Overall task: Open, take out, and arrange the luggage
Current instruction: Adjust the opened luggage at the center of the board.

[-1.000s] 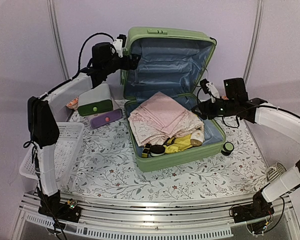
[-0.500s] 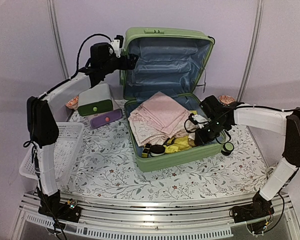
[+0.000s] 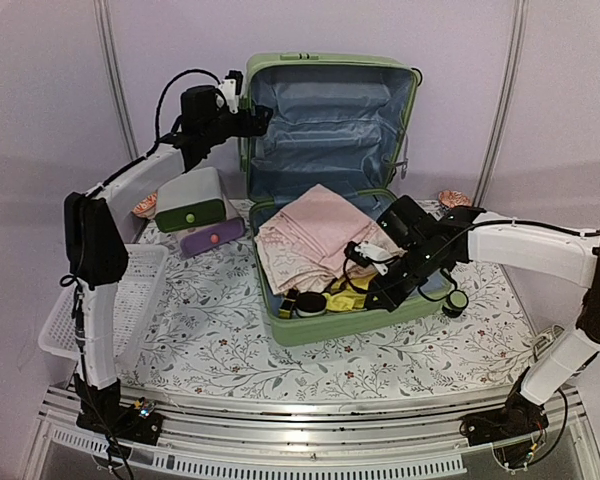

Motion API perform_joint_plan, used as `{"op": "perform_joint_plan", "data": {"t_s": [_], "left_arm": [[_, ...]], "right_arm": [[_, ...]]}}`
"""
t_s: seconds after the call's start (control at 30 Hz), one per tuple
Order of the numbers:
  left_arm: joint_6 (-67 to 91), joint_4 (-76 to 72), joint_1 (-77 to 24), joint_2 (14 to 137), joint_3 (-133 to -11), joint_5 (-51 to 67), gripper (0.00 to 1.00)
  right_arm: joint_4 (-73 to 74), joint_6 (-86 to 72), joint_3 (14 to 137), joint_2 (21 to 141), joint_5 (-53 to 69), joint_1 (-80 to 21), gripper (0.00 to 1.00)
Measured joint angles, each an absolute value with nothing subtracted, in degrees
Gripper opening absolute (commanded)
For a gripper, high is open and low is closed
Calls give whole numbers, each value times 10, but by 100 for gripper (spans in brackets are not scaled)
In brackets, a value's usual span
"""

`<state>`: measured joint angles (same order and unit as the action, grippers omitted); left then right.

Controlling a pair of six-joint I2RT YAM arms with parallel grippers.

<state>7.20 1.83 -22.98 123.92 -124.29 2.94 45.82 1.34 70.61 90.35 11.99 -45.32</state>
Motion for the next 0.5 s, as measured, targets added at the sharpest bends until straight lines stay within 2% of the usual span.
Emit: {"op": "perform_joint_plan", "data": {"t_s": [0.07,0.17,0.27,0.5], "left_arm": [[75,20,-224,1257,-1261,33,98],[79,20,-214,1271,-1271,35,98],[86,21,-206,1276,-1273,39,98],[97,22,-203,1276,-1273,45,98]], "right_arm": [[471,13,715,903,142,-474,14],[517,11,715,905,156,-499,16],[541,-7,721,910,126,-501,8],[526,-43,778,923,84,-449,9]]}}
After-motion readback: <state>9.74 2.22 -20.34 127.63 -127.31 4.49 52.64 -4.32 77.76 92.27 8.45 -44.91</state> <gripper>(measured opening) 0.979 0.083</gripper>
